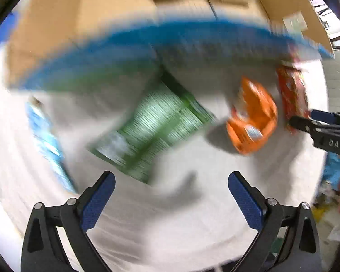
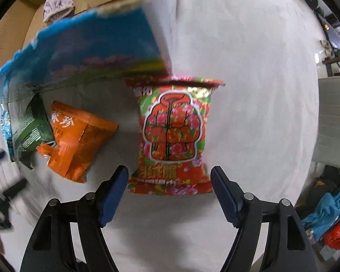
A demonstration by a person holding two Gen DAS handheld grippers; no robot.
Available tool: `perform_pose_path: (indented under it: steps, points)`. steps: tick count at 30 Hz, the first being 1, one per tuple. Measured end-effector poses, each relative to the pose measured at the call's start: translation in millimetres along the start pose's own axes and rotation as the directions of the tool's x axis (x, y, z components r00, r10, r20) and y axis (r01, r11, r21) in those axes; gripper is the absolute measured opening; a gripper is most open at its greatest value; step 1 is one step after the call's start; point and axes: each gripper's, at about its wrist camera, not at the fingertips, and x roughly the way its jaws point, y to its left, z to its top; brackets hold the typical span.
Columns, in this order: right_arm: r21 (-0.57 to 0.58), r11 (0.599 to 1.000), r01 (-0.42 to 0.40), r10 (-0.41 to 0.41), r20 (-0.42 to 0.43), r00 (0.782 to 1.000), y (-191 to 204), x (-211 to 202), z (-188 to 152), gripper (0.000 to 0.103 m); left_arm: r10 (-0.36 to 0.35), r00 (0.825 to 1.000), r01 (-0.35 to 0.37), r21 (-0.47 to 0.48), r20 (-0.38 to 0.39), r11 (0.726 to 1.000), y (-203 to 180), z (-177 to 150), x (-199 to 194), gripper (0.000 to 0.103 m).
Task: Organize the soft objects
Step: 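Grasp the green snack bag with the left tool while the right tool grasps the red floral bag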
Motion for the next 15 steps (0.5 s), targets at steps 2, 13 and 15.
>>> perform_pose_path:
  steps: [2,13,15]
  points:
    - [-0.007,1.0,0.013,-0.013,0.014,1.0,4.0,1.5,4.6,0.077,0.104,0.994,-0.105,0.032,0.036,0.994,1.2,10.6,-0.6,0.102]
    - [0.15,0.987,-0.057,0.055,0.015,0.998,-6.4,20.2,40.2,0.07,-0.086,0.986,0.092,0.03,-0.14,0.995,-18.5,24.8,50.2,0.102]
    - [0.151,0.988,-0.039,0.039,0.001,0.999,-11.7,24.2,39.6,0.062,-0.134,0.981,0.136,0.005,-0.139,0.991,-24.1,13.8,48.0,0.102]
